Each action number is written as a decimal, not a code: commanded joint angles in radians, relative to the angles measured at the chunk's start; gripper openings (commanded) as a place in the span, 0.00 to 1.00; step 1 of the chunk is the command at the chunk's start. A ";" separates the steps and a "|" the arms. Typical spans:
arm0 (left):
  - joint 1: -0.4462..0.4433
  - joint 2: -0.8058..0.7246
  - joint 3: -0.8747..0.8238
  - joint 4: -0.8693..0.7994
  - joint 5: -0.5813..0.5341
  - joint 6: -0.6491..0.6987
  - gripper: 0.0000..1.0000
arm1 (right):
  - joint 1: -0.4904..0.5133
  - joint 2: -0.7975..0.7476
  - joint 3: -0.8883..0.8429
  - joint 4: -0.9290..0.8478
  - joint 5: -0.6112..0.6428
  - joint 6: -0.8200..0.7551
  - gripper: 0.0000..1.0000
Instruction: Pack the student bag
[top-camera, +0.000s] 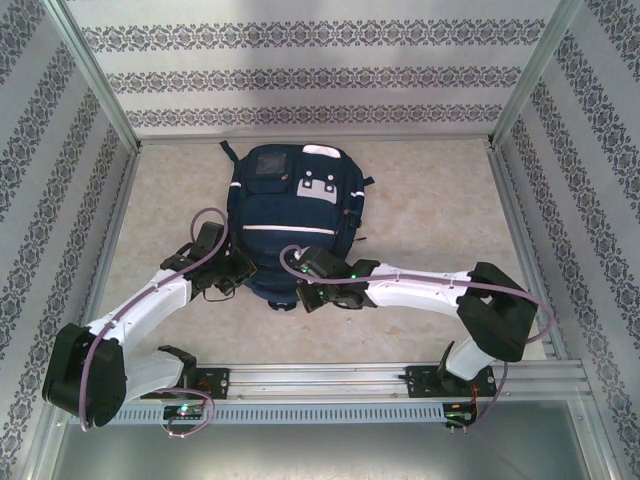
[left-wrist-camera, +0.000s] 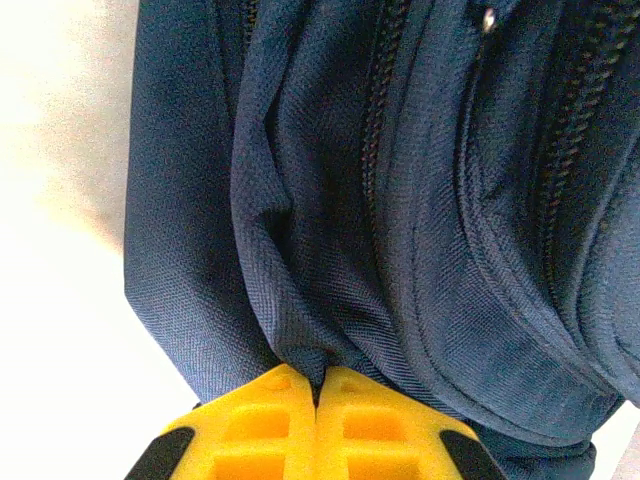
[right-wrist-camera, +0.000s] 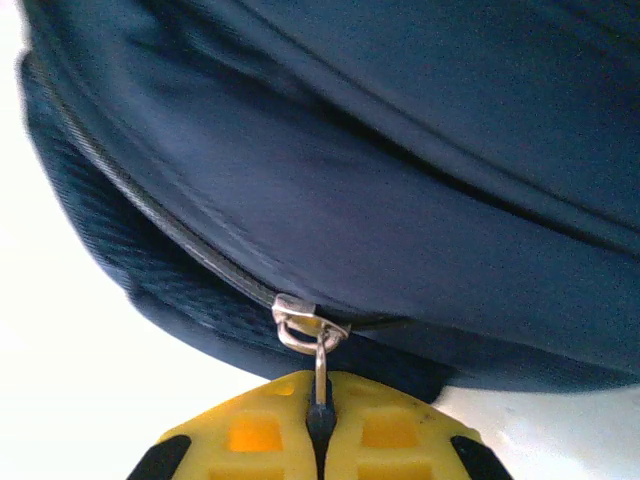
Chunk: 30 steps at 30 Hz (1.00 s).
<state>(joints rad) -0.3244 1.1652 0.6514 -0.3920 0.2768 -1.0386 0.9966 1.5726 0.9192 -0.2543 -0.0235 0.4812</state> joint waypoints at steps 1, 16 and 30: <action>0.037 -0.020 0.035 -0.046 -0.108 0.041 0.02 | -0.047 -0.065 -0.060 -0.079 0.030 -0.043 0.00; 0.126 -0.009 0.187 -0.171 -0.166 0.092 0.49 | 0.033 0.004 0.000 0.138 -0.080 0.072 0.00; 0.104 -0.192 0.002 -0.136 0.041 -0.167 0.66 | 0.122 0.205 0.187 0.288 -0.051 0.190 0.00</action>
<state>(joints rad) -0.2054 0.9859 0.6796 -0.5278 0.2783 -1.1263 1.1027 1.7584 1.0576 -0.0204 -0.0826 0.6544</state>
